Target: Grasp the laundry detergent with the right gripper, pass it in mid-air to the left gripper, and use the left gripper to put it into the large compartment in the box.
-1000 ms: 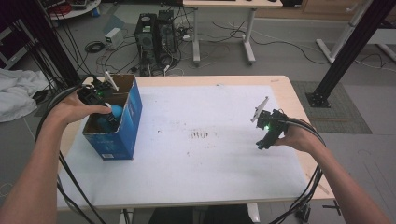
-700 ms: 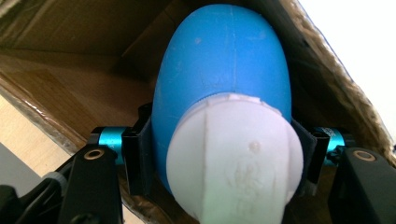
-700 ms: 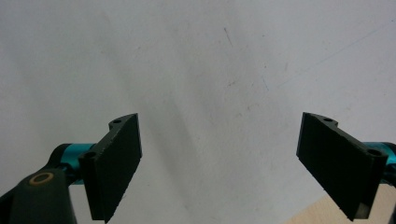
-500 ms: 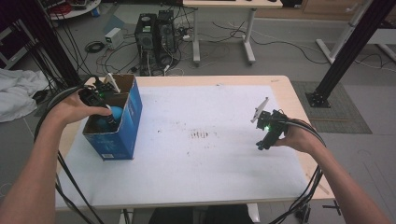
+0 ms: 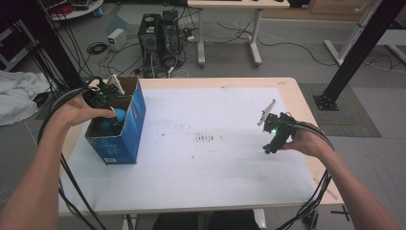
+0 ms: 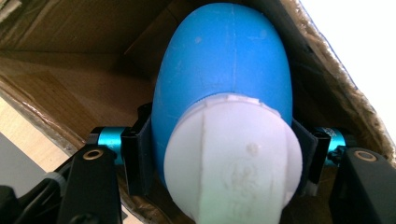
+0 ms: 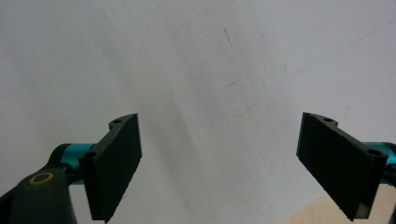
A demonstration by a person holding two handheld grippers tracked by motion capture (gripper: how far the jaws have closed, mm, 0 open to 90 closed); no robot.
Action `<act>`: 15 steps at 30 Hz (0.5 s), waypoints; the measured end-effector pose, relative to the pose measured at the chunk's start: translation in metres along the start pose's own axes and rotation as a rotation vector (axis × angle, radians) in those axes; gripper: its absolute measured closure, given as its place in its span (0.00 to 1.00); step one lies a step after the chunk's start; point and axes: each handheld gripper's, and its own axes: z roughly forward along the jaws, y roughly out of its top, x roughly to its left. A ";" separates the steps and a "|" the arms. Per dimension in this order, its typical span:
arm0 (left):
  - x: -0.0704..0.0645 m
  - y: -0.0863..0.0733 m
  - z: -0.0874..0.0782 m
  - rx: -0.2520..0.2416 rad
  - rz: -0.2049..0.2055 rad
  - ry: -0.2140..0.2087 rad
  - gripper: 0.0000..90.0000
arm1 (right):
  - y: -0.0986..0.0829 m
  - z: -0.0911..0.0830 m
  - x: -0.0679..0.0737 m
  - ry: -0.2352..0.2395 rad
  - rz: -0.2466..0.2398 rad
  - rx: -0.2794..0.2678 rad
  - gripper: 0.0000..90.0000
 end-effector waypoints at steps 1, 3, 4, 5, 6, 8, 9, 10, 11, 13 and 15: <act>0.000 0.001 0.000 0.005 0.005 0.002 0.41 | 0.000 0.000 0.000 0.001 -0.002 -0.001 0.15; 0.000 0.001 0.000 0.005 0.002 0.002 0.41 | 0.000 -0.001 0.000 0.001 -0.002 0.000 0.15; 0.000 0.002 0.000 0.007 0.001 0.001 0.41 | 0.000 -0.001 -0.001 0.001 0.000 0.001 0.15; 0.000 0.002 0.000 0.007 0.001 0.001 0.41 | 0.000 -0.001 -0.001 0.001 0.000 0.001 0.15; 0.000 0.002 0.000 0.007 0.001 0.001 0.41 | 0.000 -0.001 -0.001 0.001 -0.001 -0.001 0.15; 0.001 0.002 0.000 0.011 0.004 0.001 0.41 | -0.001 -0.001 -0.001 -0.002 0.001 -0.001 0.15; 0.001 0.002 0.000 0.012 0.004 0.001 0.41 | -0.001 -0.001 -0.001 -0.002 0.002 0.000 0.15; 0.001 0.002 0.001 0.012 0.006 0.001 0.40 | -0.001 -0.001 -0.001 -0.003 0.003 0.002 0.15; 0.000 0.002 0.001 0.013 0.009 0.000 0.39 | -0.001 -0.001 -0.002 -0.002 0.003 0.002 0.15; 0.000 0.002 0.001 0.010 0.007 -0.002 0.39 | -0.001 -0.001 -0.001 -0.002 0.004 0.002 0.15; 0.000 0.002 0.001 0.011 0.008 -0.002 0.39 | -0.001 -0.001 -0.001 -0.001 0.002 0.002 0.15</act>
